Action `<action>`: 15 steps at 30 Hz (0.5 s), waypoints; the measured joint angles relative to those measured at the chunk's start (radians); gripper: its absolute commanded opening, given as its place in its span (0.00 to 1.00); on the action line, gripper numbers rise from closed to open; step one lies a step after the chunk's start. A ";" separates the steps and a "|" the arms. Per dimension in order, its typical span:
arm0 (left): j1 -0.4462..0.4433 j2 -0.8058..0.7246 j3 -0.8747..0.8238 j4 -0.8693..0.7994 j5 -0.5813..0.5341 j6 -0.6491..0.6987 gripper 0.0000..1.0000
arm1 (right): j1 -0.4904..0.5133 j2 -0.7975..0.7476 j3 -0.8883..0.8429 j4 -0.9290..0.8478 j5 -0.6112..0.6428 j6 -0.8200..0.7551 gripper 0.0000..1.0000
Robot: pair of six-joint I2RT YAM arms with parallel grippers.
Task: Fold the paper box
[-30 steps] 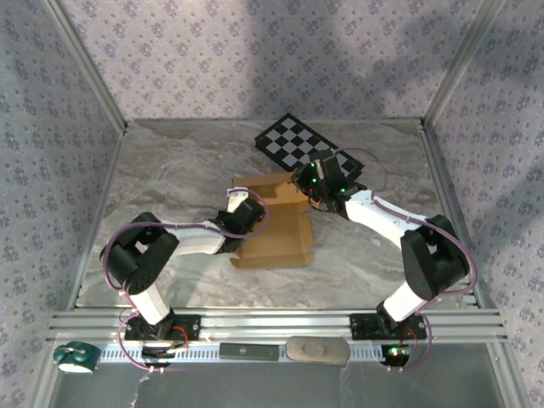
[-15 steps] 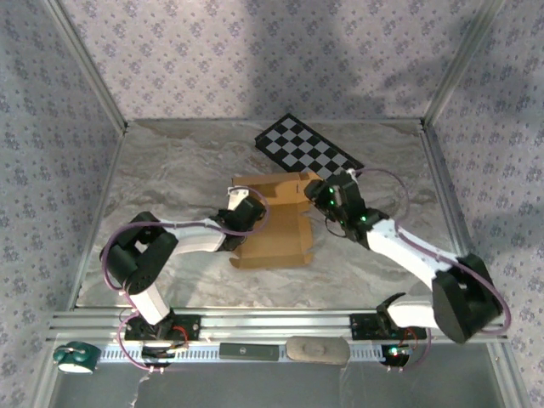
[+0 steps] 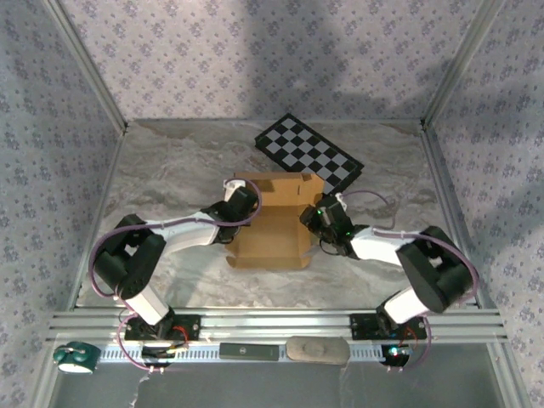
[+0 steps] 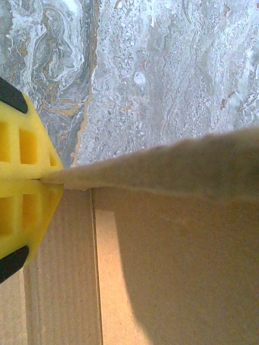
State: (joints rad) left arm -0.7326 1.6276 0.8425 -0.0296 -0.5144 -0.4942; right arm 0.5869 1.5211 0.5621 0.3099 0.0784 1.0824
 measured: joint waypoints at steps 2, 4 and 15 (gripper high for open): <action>0.001 0.000 0.003 -0.004 0.006 0.004 0.00 | -0.009 0.048 0.019 0.036 -0.003 -0.004 0.51; 0.003 0.001 0.004 -0.005 0.008 0.007 0.00 | -0.018 0.069 0.041 0.057 -0.003 -0.020 0.52; 0.007 0.038 0.006 0.013 0.008 0.007 0.00 | -0.025 0.166 0.179 0.091 0.001 -0.070 0.44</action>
State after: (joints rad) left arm -0.7254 1.6653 0.8482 -0.0170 -0.5064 -0.4870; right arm 0.5617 1.6875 0.7414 0.4007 0.0792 1.0122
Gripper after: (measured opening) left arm 0.041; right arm 0.419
